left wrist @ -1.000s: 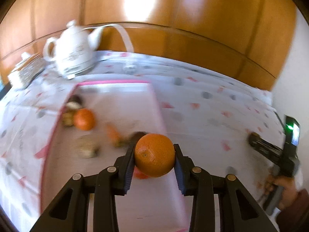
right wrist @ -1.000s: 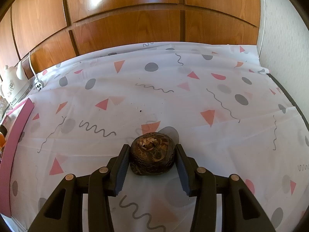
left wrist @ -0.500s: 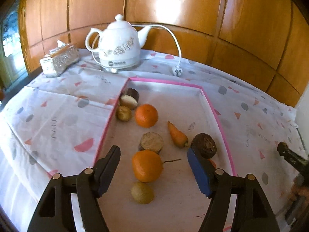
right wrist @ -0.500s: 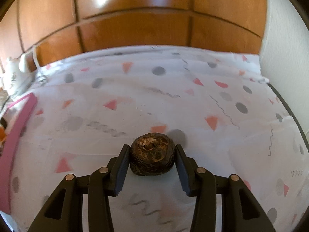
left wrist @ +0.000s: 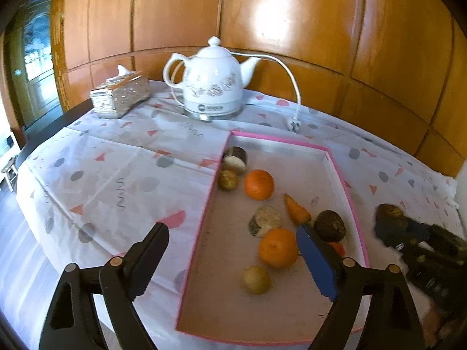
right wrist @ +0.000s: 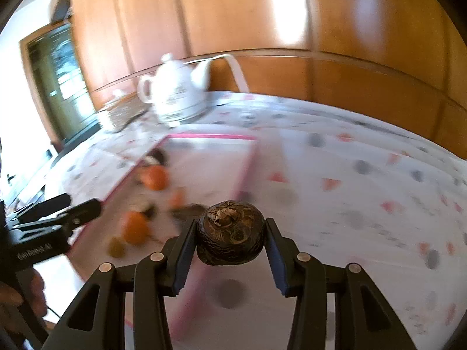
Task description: Organize fruits
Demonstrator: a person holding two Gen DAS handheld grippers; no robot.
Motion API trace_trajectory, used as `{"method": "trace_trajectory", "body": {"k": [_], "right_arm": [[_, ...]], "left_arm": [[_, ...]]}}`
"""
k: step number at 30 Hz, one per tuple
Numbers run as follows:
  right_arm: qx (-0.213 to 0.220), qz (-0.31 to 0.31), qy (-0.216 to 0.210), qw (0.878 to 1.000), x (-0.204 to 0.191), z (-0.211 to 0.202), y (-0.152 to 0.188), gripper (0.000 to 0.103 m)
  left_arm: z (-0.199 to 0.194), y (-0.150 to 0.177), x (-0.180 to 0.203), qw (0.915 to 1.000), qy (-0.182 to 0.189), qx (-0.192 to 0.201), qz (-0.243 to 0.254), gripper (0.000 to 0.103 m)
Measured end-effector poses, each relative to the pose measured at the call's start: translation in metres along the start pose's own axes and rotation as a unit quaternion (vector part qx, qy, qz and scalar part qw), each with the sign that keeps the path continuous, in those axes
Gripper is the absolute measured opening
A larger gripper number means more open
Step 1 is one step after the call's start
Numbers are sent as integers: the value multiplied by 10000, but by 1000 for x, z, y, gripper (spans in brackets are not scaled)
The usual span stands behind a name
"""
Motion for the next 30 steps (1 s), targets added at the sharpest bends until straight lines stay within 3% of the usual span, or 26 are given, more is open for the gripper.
{"method": "trace_trajectory", "body": {"k": [6,9,12,22,30], "right_arm": [[-393,-302,-356,9981,-46,26,12,48],[-381,-322,-373,9981,-52,26,16,62],[-281,-271,-376,9985,-55,21,15,64],[433,157,372,9982,-42,-6,14,64],[571,274,644,9959,-34,-14,19,64]], "left_arm": [[-8,5,-17,9998,-173,36,-135,98],[-12,7,-21,9995,-282,64,-153,103],[-14,8,-21,9994,-306,76,-173,103],[-27,5,-9,9993,-299,214,-81,103],[-34,5,-2,9989,-357,288,-28,103]]}}
Point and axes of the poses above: each gripper's, at about its wrist camera, not at the fingertips, and z roughly the way its jaws point, x to its right, y to its underside, the point moved 4 cm from there along z, roughly the way its jaws point, and after that the axes turned 13 degrees about z, right-handed, at the moved point
